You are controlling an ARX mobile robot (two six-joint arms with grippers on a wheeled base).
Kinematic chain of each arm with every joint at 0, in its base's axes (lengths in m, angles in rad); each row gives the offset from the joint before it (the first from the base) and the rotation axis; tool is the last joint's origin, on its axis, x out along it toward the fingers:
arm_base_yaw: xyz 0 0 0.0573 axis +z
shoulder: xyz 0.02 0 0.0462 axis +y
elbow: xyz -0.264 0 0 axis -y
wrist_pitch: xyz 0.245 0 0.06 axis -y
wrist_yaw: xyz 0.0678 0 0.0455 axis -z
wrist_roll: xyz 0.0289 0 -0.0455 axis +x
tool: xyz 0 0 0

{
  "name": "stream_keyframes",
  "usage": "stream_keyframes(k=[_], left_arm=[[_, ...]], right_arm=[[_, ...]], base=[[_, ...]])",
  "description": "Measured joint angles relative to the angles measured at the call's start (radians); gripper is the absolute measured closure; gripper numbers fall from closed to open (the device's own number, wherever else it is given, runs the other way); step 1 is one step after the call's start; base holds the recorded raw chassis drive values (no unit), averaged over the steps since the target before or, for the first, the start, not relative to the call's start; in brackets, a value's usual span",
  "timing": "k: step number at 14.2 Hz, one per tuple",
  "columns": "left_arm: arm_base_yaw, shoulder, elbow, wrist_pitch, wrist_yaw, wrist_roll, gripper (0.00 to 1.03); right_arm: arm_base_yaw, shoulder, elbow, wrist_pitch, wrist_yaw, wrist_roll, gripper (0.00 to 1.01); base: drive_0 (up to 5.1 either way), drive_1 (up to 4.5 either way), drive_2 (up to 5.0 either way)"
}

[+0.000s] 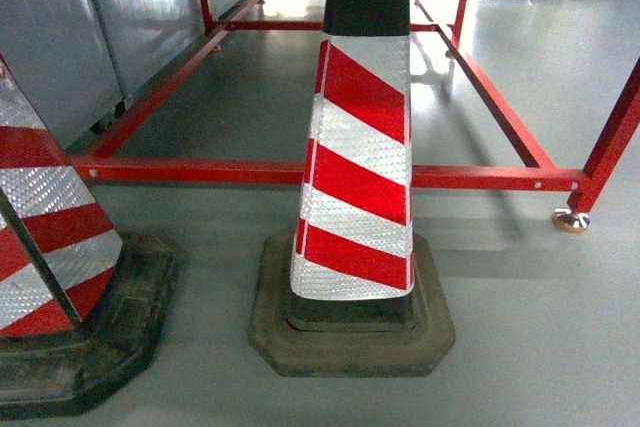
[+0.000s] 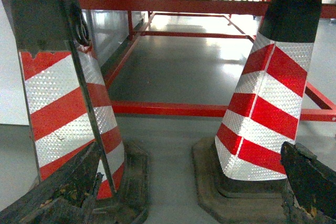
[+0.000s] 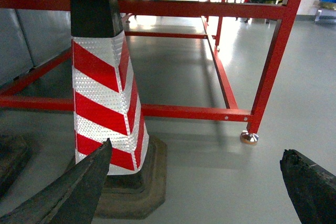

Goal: Sort blue parts and orange caps into right shelf containers

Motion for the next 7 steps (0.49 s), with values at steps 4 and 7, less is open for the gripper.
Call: stream_keyframes(k=[4,7], left_arm=[[0.000,0.000,0.000,-0.004,0.001,0.000,0.05],[0.000,0.000,0.000,-0.001,0.001,0.001,0.05]], right_arm=[[0.000,0.000,0.000,-0.003,0.000,0.000,0.03],[0.000,0.000,0.000,0.000,0.000,0.001,0.03]], base=[[0.0,0.00,0.0],[0.0,0.00,0.0]])
